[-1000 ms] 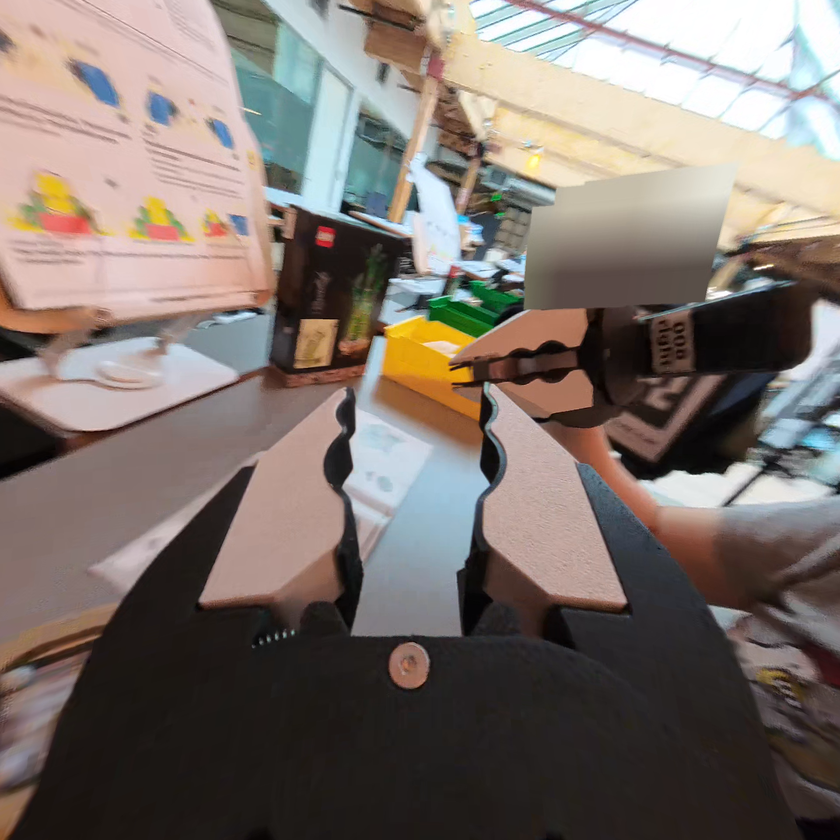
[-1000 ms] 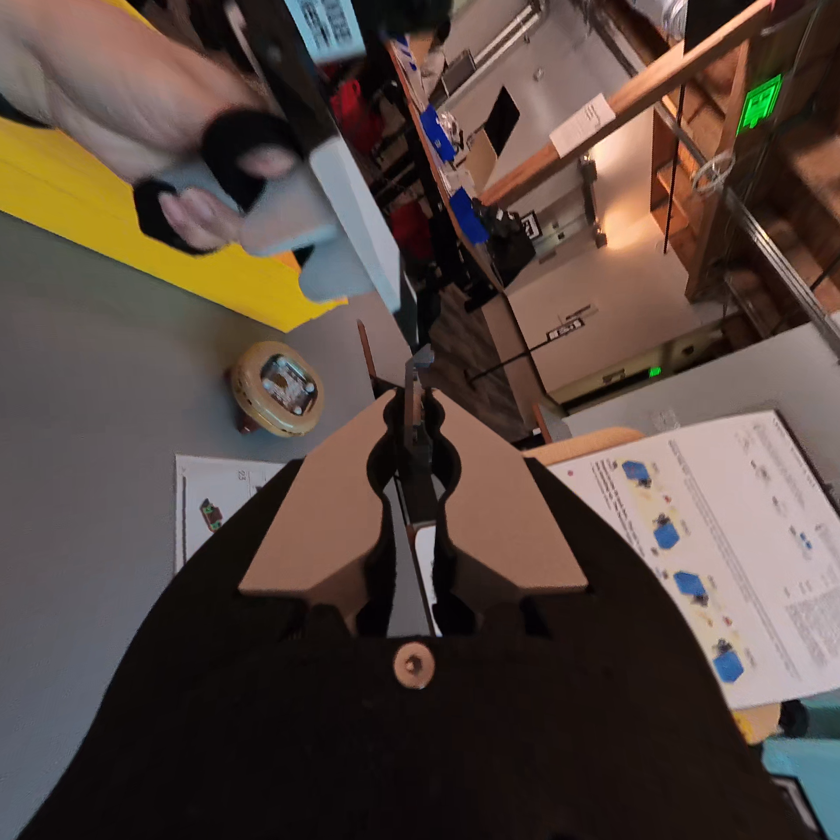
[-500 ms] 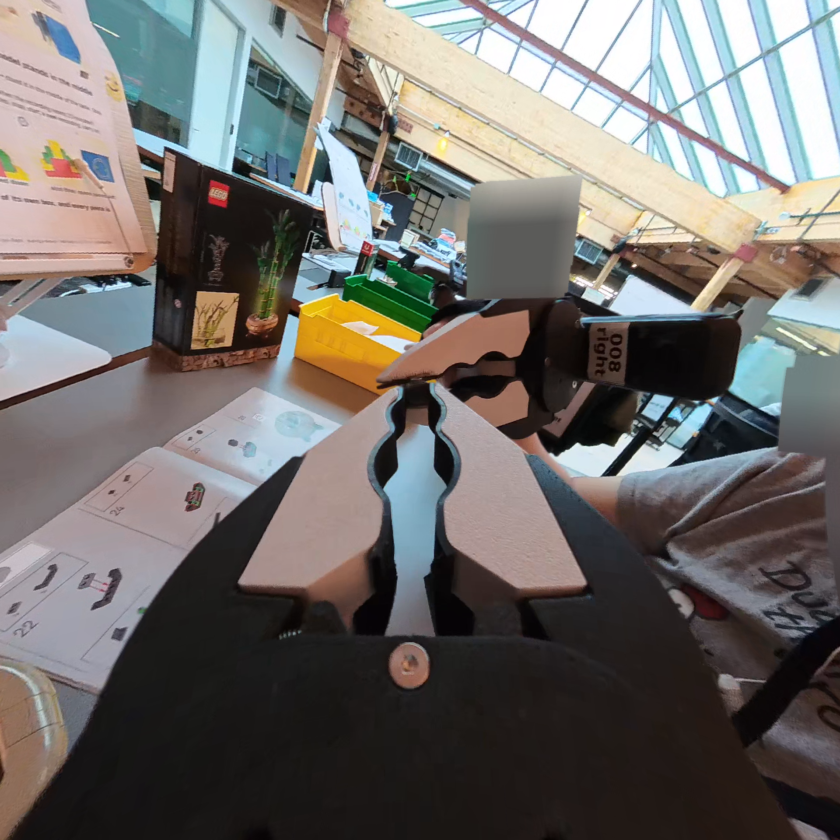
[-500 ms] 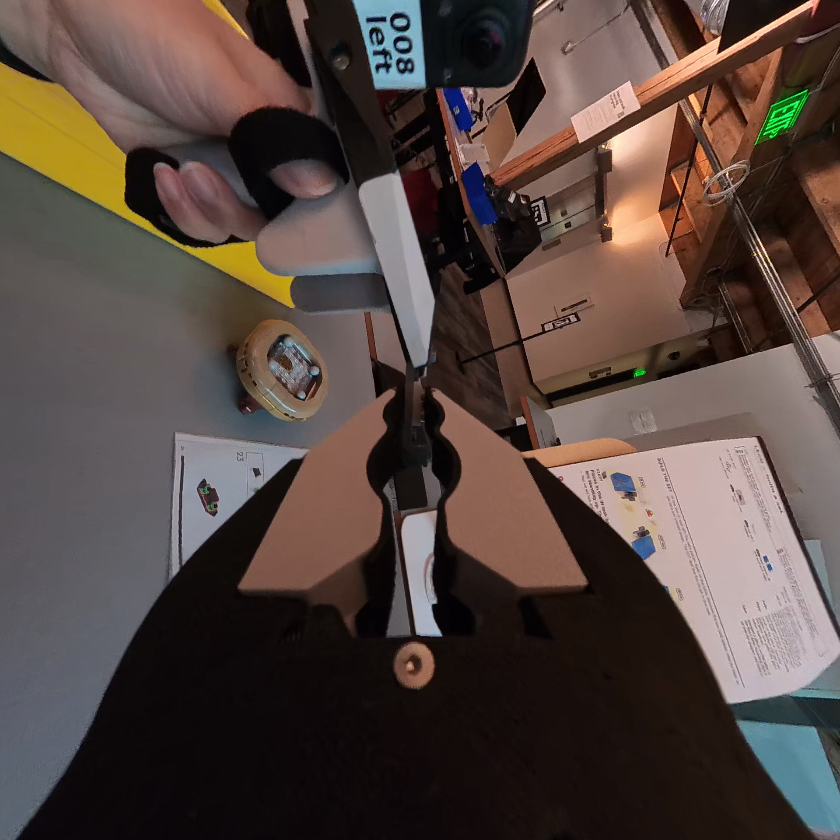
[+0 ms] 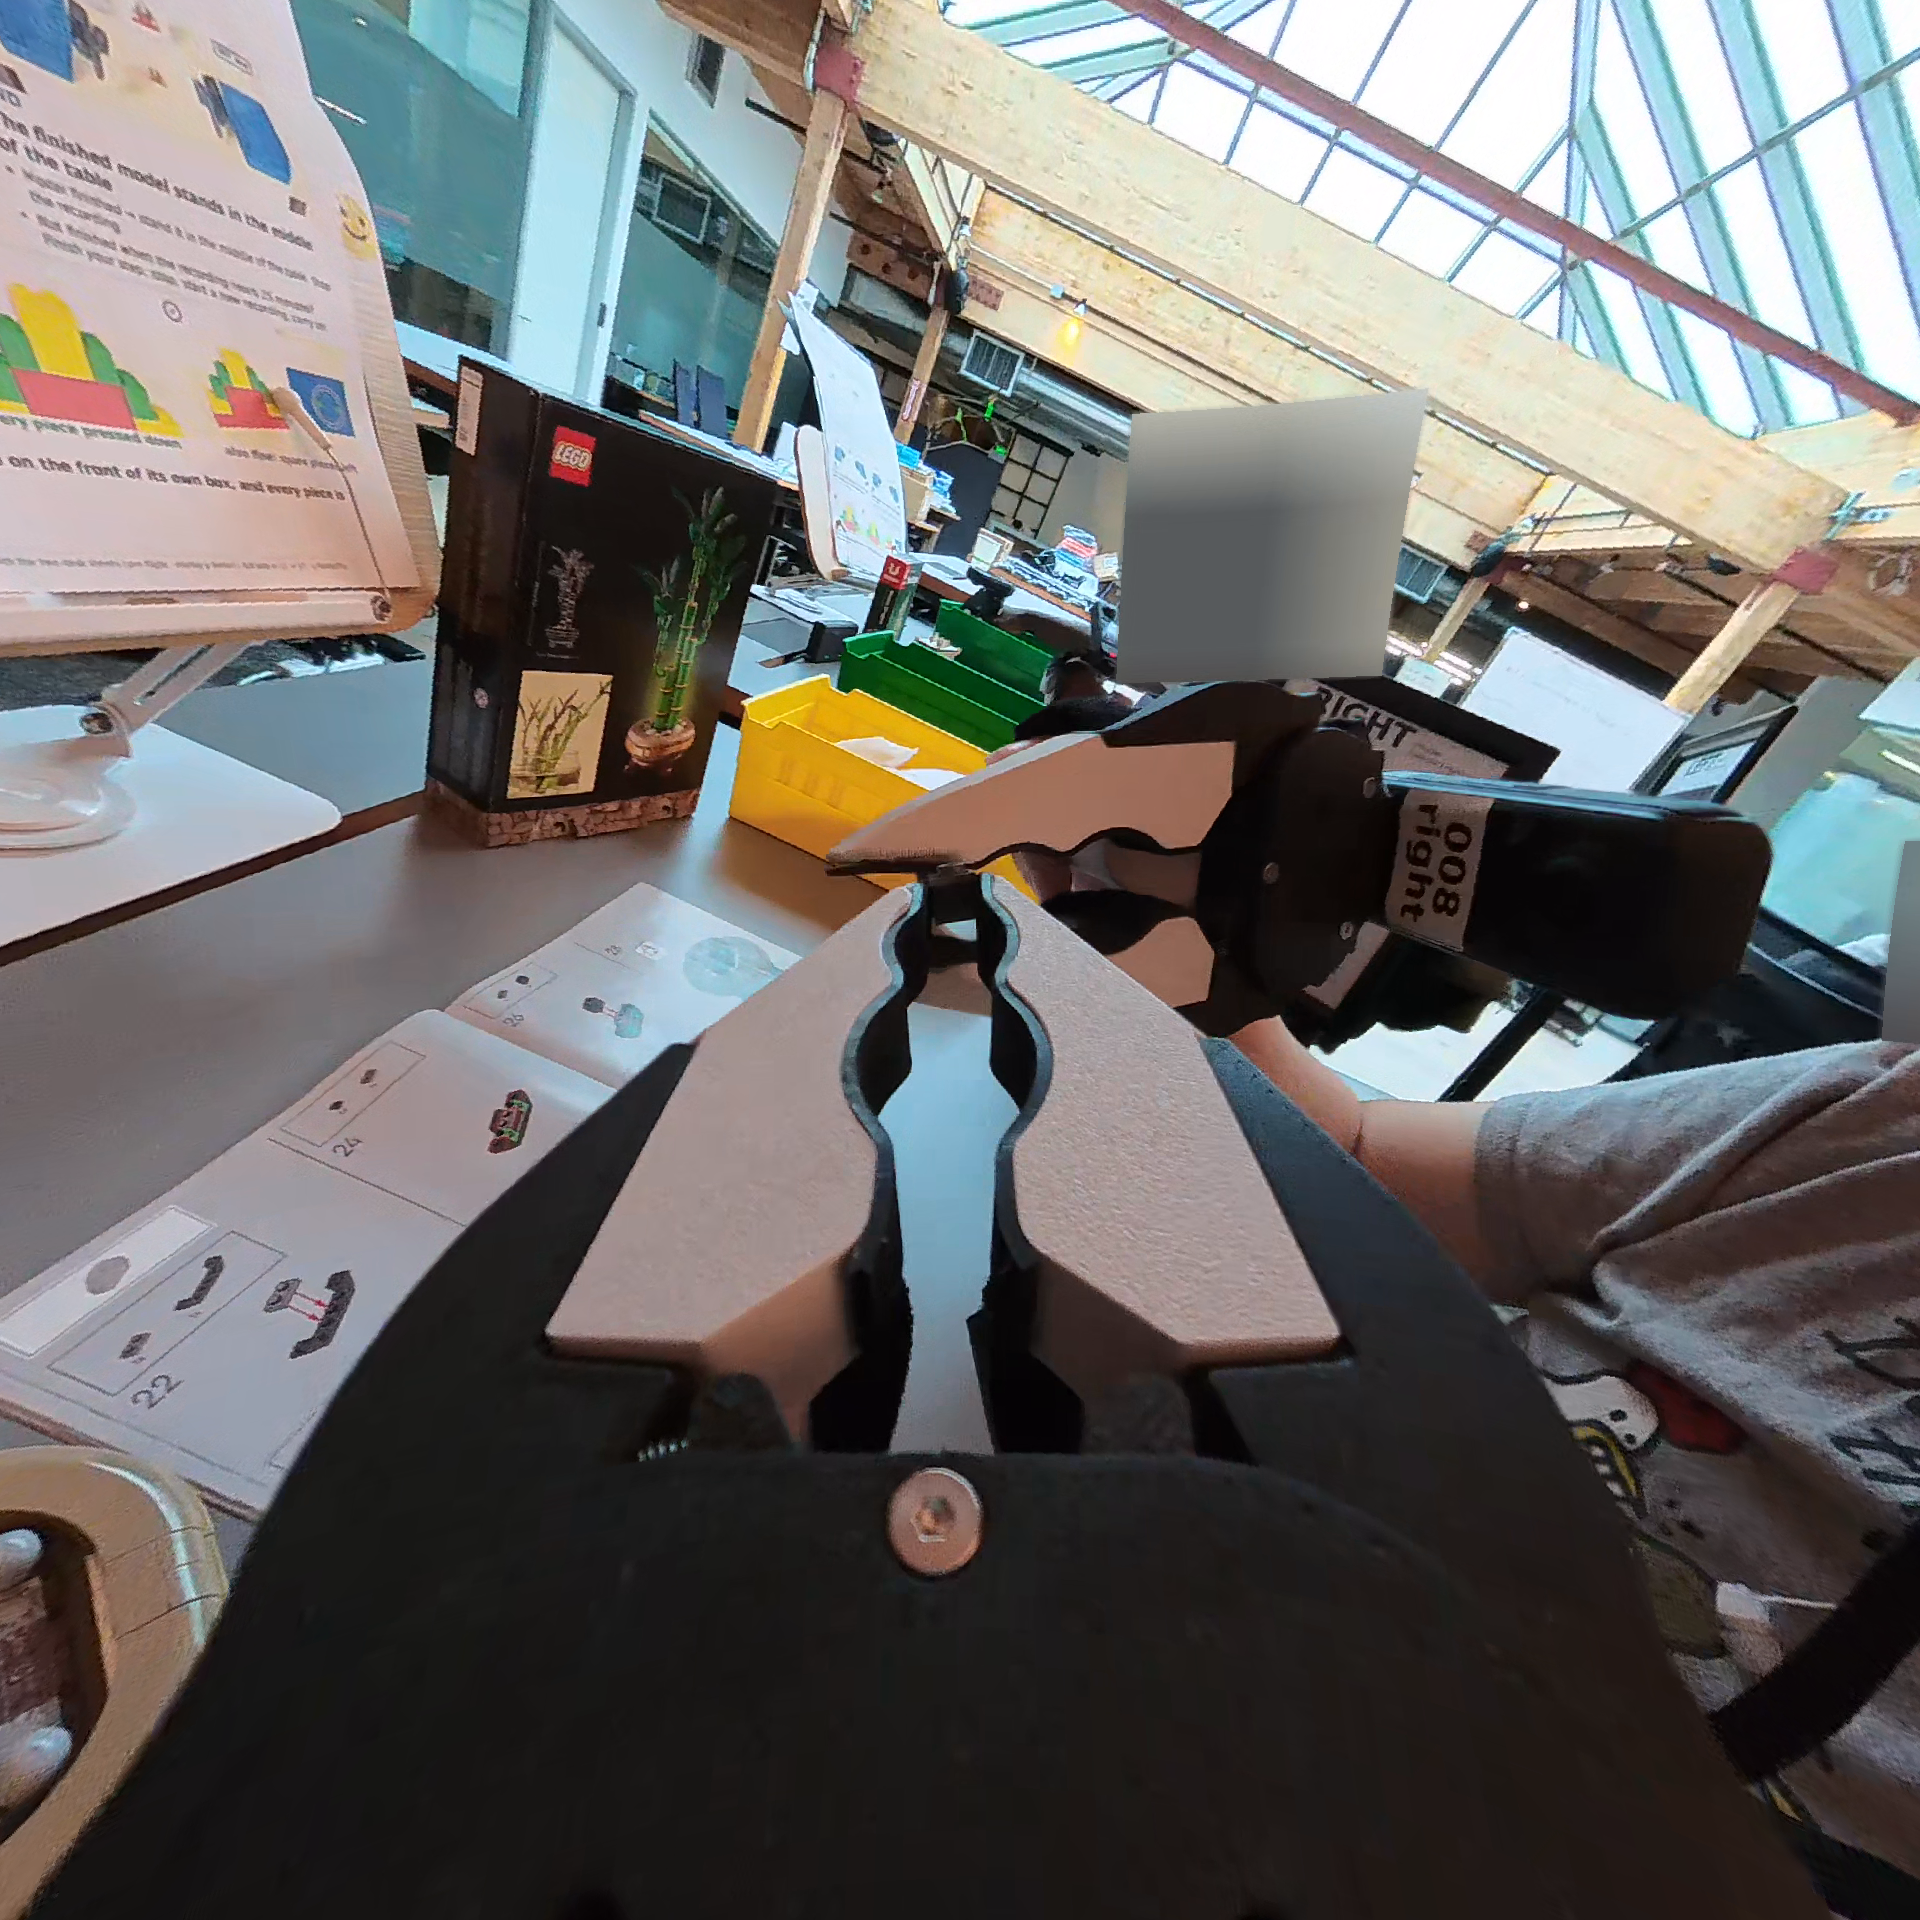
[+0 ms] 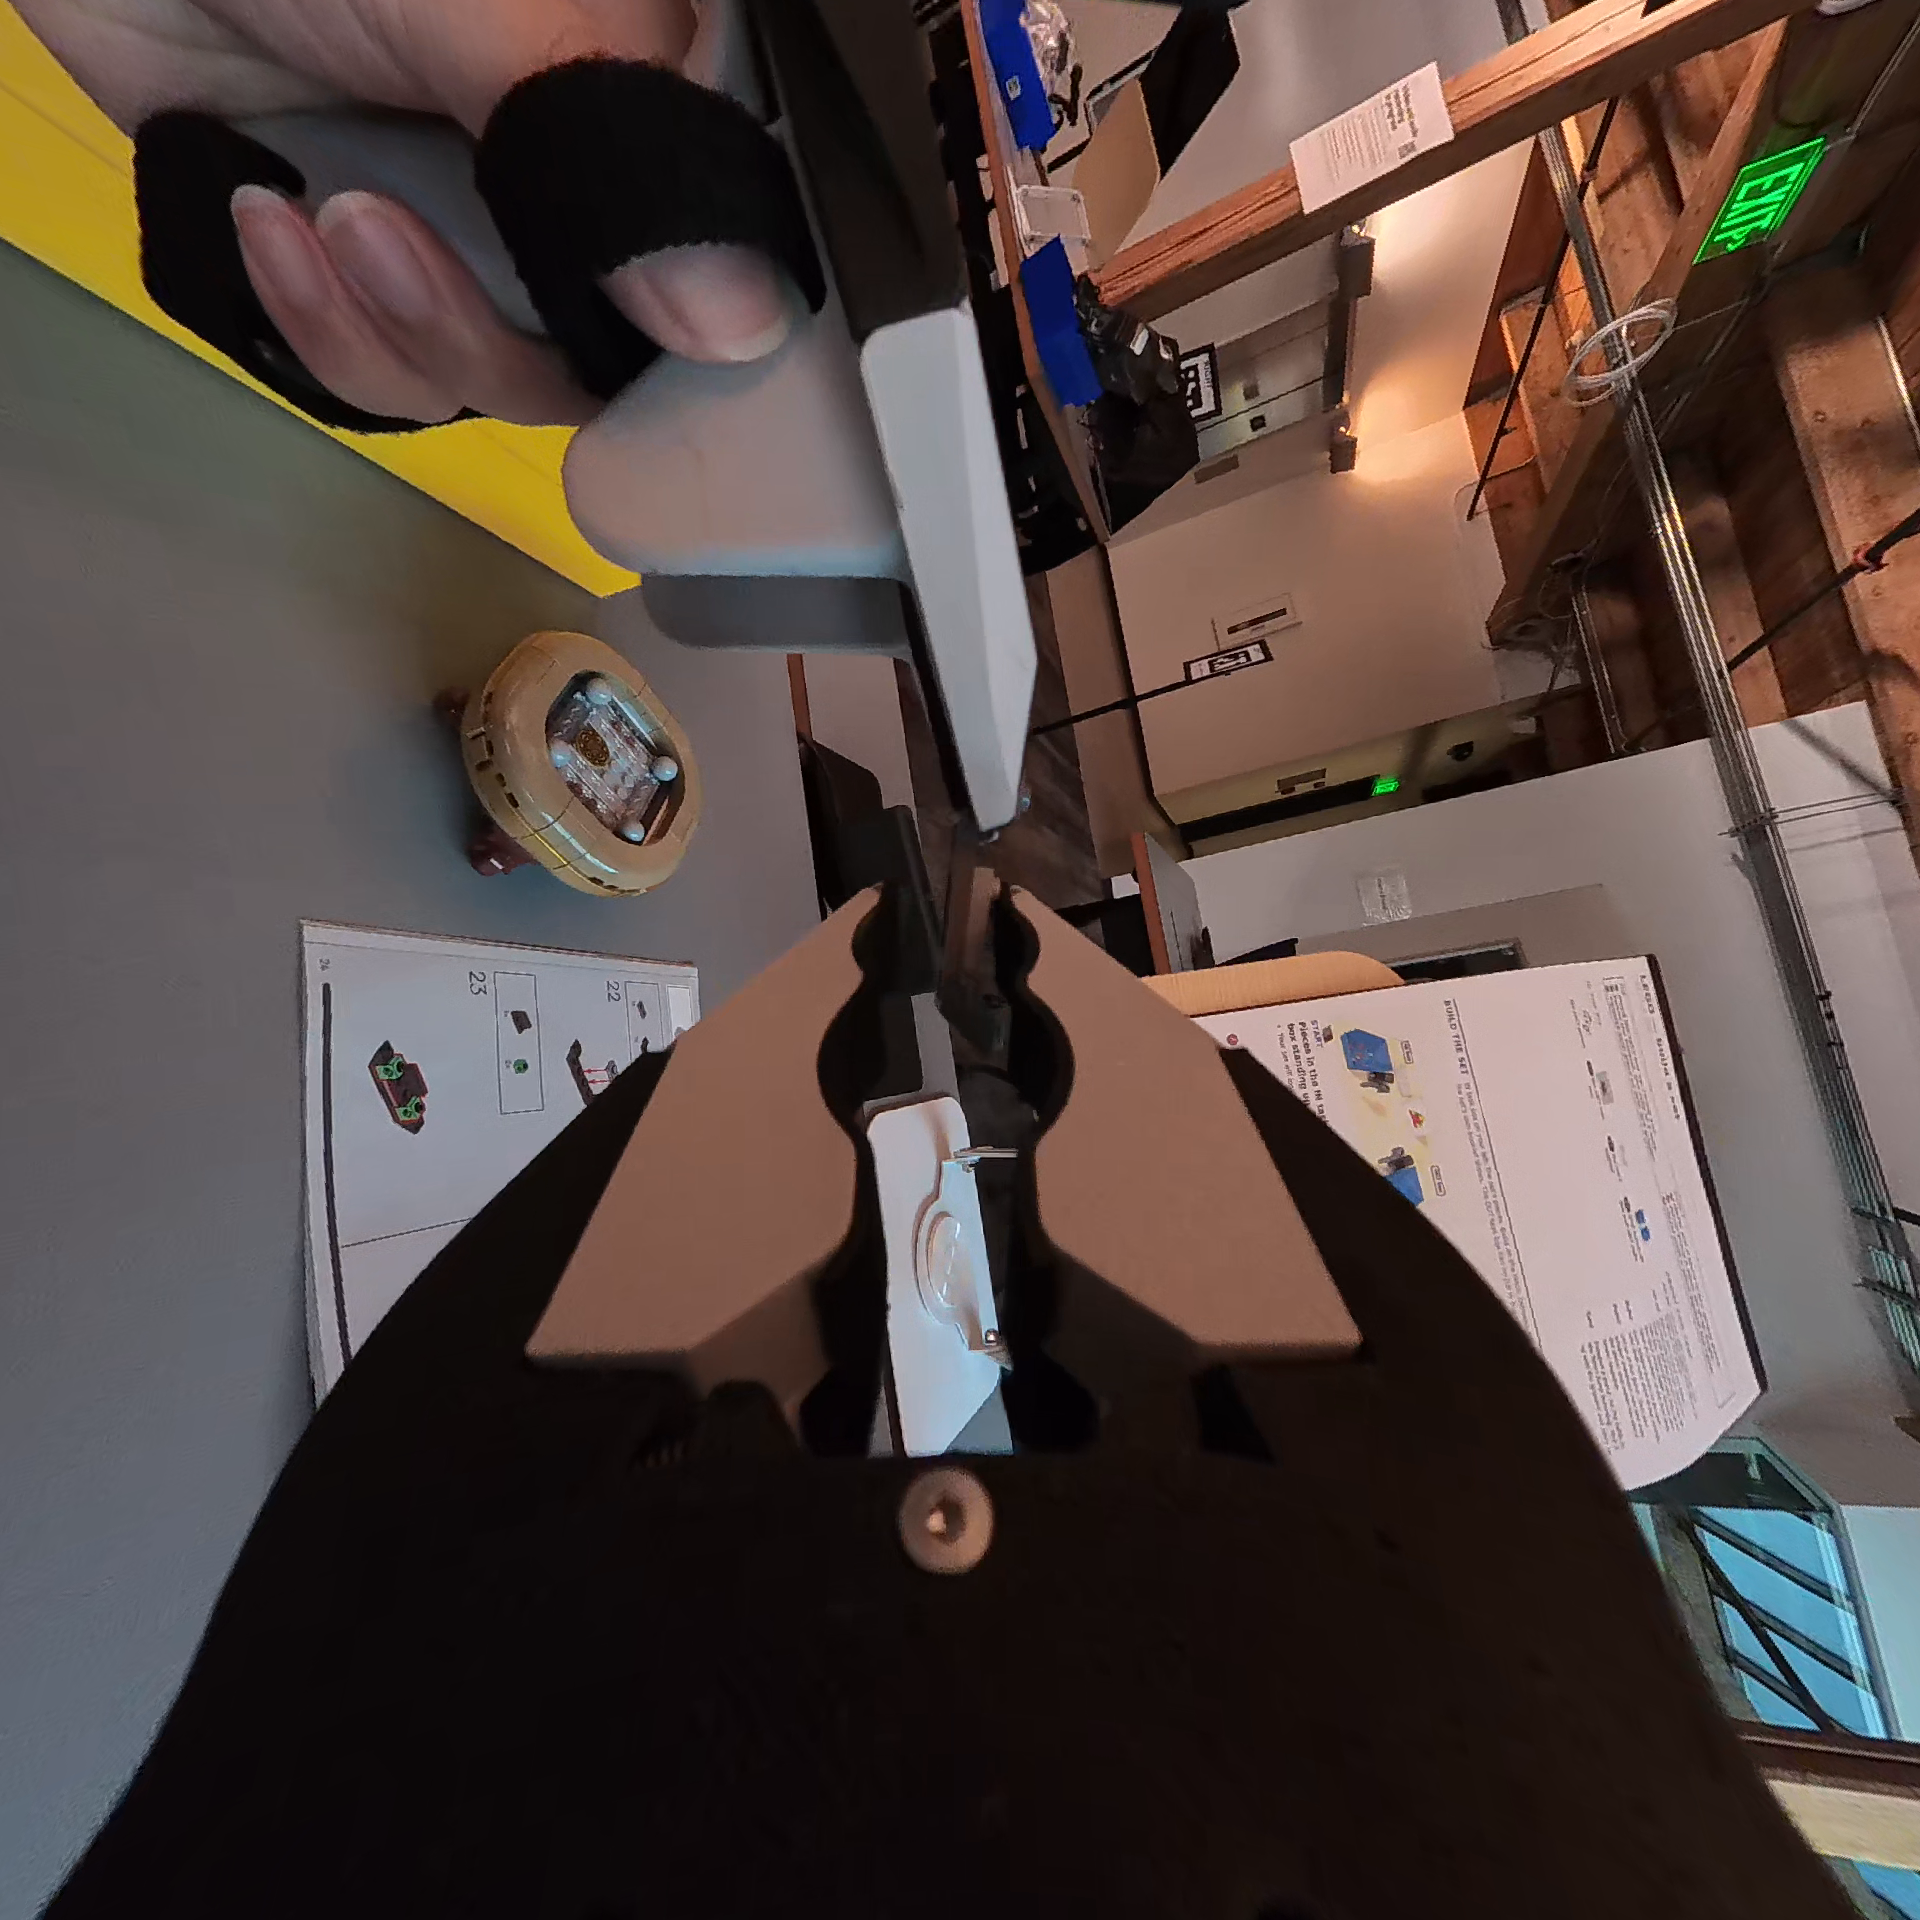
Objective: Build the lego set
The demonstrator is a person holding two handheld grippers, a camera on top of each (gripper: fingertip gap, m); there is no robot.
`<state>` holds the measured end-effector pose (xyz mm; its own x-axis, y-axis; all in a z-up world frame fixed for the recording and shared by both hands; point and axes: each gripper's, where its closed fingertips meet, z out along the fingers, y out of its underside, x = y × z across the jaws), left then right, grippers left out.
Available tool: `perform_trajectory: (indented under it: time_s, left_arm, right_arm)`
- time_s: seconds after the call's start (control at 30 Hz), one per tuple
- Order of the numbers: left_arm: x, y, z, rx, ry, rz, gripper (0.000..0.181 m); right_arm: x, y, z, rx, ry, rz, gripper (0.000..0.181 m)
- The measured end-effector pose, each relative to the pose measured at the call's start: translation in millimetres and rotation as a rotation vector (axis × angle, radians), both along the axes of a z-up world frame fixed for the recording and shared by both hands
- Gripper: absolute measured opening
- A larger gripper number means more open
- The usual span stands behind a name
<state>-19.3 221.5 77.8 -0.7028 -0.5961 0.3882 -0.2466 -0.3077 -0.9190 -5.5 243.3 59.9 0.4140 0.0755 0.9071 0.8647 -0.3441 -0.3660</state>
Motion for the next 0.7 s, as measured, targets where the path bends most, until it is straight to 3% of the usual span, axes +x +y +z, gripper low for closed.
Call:
perform_trajectory:
  time_s: [0.7]
  left_arm:
    - [-2, -2, 4, 0.033, -0.035, 0.016, 0.006]
  right_arm:
    - [-13, -4, 15, 0.069, 0.091, 0.058, 0.005]
